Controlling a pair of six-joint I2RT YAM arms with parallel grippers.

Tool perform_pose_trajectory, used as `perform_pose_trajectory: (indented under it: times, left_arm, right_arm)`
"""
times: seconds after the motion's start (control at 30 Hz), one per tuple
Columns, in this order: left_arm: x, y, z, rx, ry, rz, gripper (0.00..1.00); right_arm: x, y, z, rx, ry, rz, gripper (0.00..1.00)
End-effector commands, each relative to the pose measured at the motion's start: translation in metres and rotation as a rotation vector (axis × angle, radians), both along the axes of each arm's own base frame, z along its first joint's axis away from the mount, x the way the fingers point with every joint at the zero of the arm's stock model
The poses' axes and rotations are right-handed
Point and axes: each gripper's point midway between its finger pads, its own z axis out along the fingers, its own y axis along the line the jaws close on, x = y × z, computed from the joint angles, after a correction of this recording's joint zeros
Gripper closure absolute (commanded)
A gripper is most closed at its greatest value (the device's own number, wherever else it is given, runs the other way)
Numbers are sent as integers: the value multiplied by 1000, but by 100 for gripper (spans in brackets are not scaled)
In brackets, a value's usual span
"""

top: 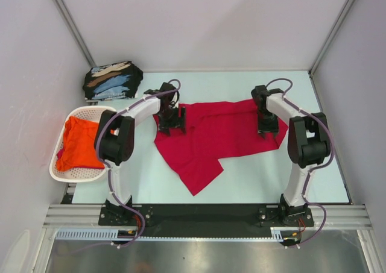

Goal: Fold and stack the t-shirts
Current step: Fold the flattened tshirt in 1/3 of the way

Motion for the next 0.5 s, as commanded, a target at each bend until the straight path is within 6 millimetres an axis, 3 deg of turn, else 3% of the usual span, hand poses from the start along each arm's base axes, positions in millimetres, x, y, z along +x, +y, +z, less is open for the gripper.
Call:
perform_pose_trajectory:
  times: [0.0,0.17,0.47]
  left_arm:
    - [6,-6,29,-48,-88,-30,22]
    - [4,-6,29,-50,-84,-28,22]
    - [6,-9,29,-59,-80,-32,22]
  right_arm:
    - [25,-21,10,-180,-51,8,58]
    - [33,-40,2,-286,-29,9,59]
    - [41,-52,-23,-332,19,-2,60]
